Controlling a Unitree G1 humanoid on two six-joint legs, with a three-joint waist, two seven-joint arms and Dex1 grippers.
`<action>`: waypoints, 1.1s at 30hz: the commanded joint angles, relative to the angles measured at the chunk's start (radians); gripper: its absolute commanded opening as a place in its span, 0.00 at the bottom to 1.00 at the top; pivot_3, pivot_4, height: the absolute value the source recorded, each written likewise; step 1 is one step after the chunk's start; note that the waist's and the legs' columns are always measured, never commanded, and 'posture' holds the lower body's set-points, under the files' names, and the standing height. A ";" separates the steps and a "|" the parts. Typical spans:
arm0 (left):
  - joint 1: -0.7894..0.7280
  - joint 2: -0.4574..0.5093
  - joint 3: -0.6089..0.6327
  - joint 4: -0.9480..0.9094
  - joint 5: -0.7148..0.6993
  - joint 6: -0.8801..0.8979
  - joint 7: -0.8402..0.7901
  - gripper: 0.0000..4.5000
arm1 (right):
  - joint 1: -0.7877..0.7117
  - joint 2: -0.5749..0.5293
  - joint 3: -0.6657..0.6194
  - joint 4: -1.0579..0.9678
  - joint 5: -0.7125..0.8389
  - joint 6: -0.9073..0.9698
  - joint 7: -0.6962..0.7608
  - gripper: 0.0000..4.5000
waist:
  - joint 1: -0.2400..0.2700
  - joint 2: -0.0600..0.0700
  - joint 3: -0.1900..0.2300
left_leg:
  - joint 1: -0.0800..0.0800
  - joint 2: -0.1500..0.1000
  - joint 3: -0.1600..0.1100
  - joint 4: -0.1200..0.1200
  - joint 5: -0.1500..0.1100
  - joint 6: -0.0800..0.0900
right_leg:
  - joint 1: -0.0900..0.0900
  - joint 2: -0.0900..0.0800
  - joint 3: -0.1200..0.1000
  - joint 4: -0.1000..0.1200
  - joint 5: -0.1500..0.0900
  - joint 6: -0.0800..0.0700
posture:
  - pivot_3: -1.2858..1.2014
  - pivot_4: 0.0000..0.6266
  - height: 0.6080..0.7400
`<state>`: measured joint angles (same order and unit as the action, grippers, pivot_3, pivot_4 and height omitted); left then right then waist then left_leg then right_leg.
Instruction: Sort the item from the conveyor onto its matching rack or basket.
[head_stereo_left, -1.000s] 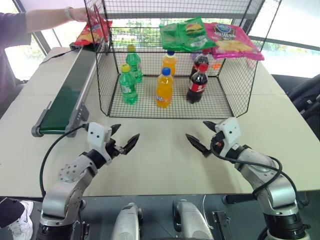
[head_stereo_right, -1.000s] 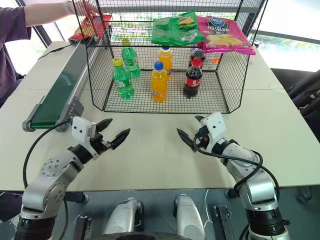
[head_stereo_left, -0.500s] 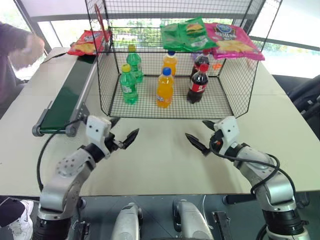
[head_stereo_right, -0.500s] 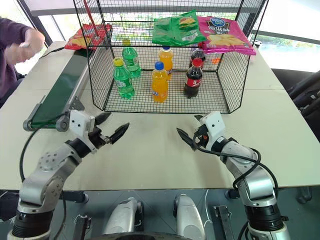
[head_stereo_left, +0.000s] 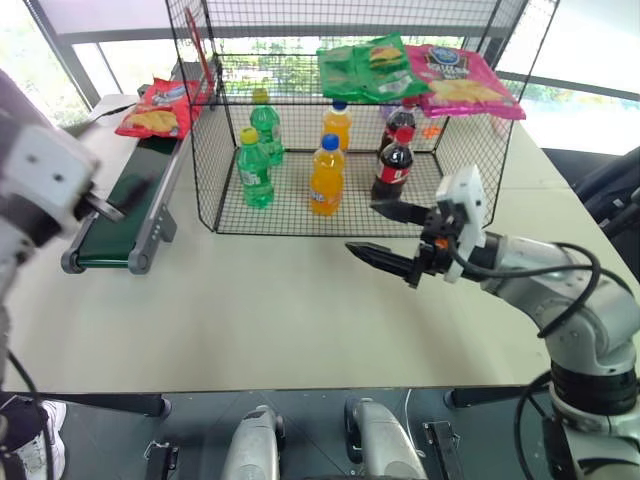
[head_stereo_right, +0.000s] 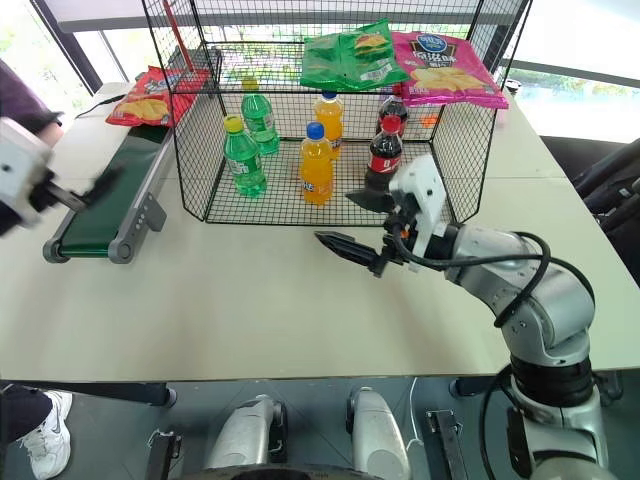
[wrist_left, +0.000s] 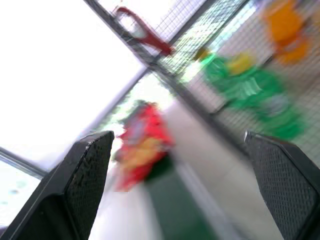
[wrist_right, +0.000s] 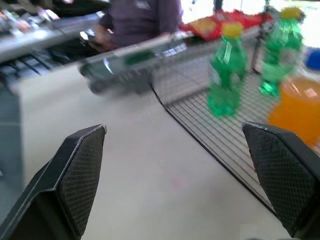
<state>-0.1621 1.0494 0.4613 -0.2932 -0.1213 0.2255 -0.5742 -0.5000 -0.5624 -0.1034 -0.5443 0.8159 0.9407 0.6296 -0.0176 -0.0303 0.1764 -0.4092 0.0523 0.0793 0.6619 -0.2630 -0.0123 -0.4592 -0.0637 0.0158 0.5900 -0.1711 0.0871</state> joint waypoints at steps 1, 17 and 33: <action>0.093 0.059 0.024 0.095 0.166 -0.129 0.000 0.98 | -0.040 0.013 0.020 -0.023 0.051 0.028 -0.019 1.00 | 0.000 0.001 0.000 | 0.000 0.000 0.001 -0.001 0.000 0.000 | -0.001 -0.001 0.000 -0.001 0.000 0.000 | 0.52 0.24 1.00; 0.156 0.041 -0.044 0.266 0.350 -0.286 0.063 0.98 | -0.011 0.023 0.041 -0.037 0.051 0.021 -0.084 1.00 | -0.001 0.000 0.000 | -0.010 0.000 0.004 -0.002 0.000 0.000 | -0.008 -0.003 -0.001 -0.003 0.000 0.000 | 0.52 0.24 1.00; 0.130 0.118 -0.160 0.397 0.496 -0.429 0.082 0.98 | 0.012 0.019 0.066 -0.045 -0.023 -0.036 -0.115 1.00 | -0.001 0.000 0.000 | -0.010 0.000 0.004 0.000 0.000 0.000 | -0.008 -0.003 -0.001 0.000 0.001 0.000 | 0.52 0.24 1.00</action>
<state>-0.0308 1.1399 0.2937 0.0919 0.3473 -0.1807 -0.5083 -0.4854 -0.5393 -0.0205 -0.5484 0.7971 0.9304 0.5175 -0.0181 -0.0306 0.1763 -0.4185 0.0527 0.0834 0.6615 -0.2629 -0.0124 -0.4678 -0.0663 0.0151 0.5904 -0.1706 0.0871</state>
